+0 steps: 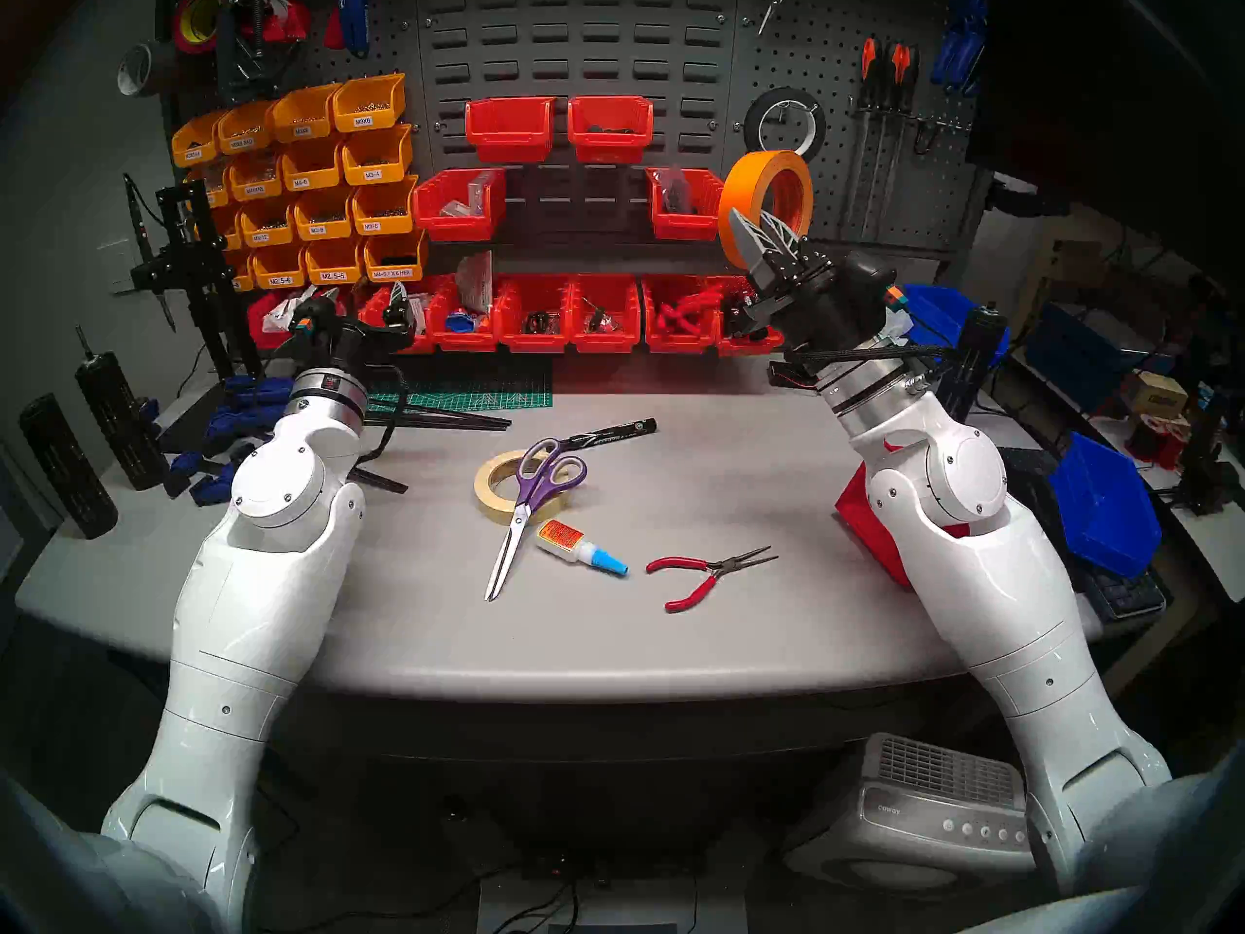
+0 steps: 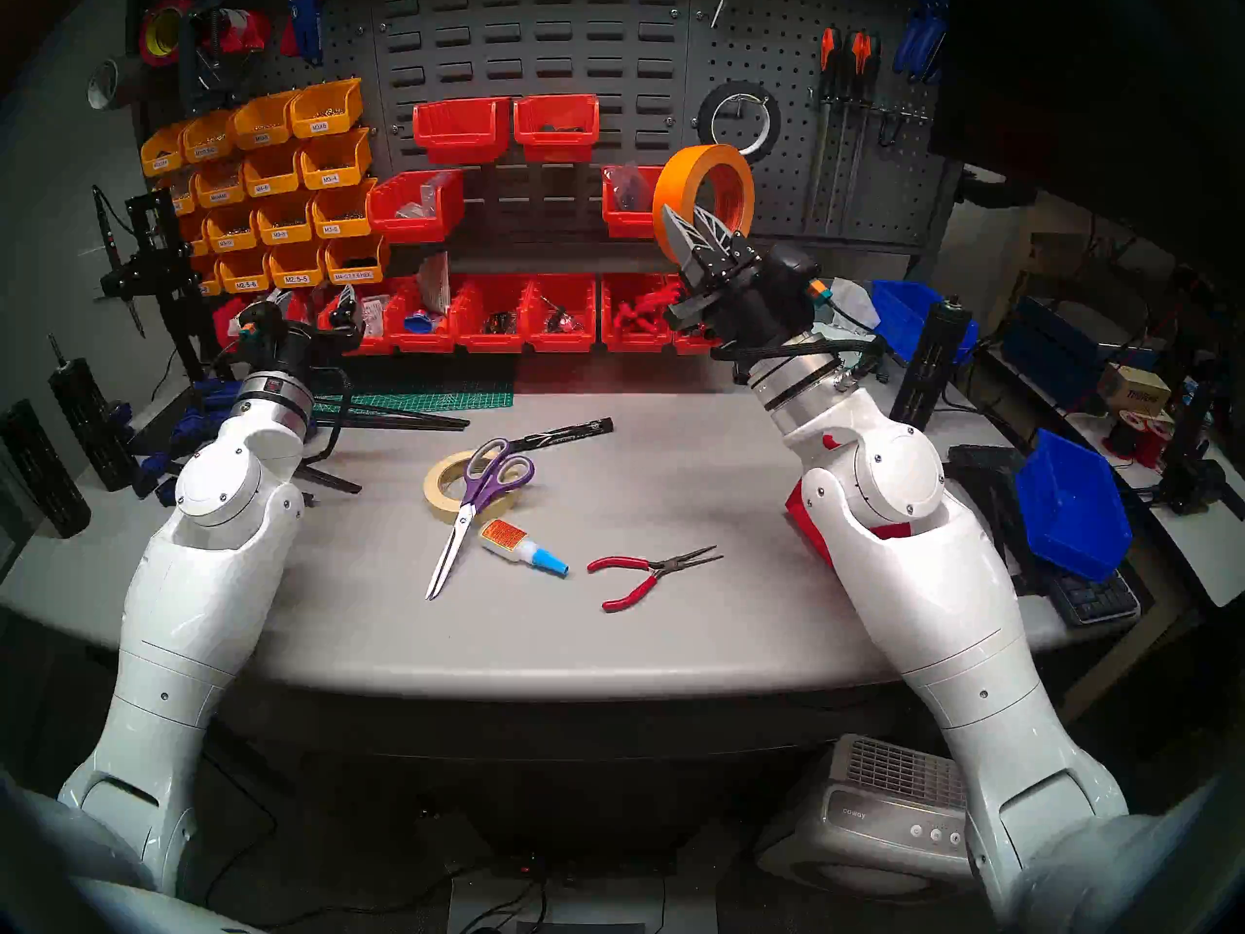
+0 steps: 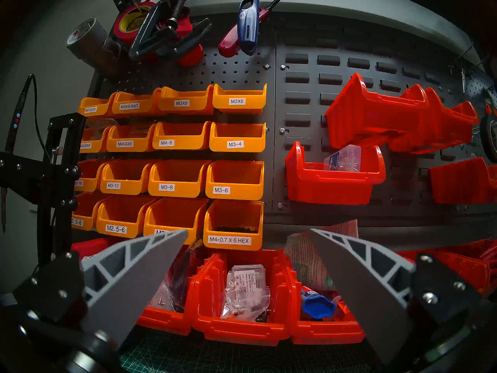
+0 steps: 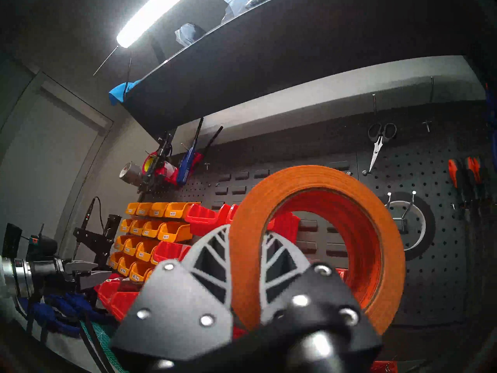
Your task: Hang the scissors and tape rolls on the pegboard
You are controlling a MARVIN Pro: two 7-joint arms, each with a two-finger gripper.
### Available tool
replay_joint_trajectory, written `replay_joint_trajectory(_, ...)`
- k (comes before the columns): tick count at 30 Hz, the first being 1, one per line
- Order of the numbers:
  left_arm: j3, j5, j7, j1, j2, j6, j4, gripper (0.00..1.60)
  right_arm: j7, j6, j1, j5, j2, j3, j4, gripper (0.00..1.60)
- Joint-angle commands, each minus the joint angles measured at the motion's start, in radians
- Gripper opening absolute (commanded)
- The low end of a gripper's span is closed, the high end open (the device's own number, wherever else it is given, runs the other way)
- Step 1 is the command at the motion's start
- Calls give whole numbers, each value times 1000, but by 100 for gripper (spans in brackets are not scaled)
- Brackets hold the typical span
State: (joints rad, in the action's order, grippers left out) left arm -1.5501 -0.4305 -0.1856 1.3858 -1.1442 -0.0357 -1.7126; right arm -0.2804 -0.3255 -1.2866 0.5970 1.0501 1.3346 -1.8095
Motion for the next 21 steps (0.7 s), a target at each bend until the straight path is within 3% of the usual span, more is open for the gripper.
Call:
replay_joint_trajectory(1, -9, 1, -2, -34, 1, -14, -29, 160, 57, -9, 71, -28, 32, 27, -42, 0)
replay_joint_trajectory(21, -9, 1, -2, -34, 0, -14, -29, 160, 164, -26, 218, -160, 149, -20, 79, 0)
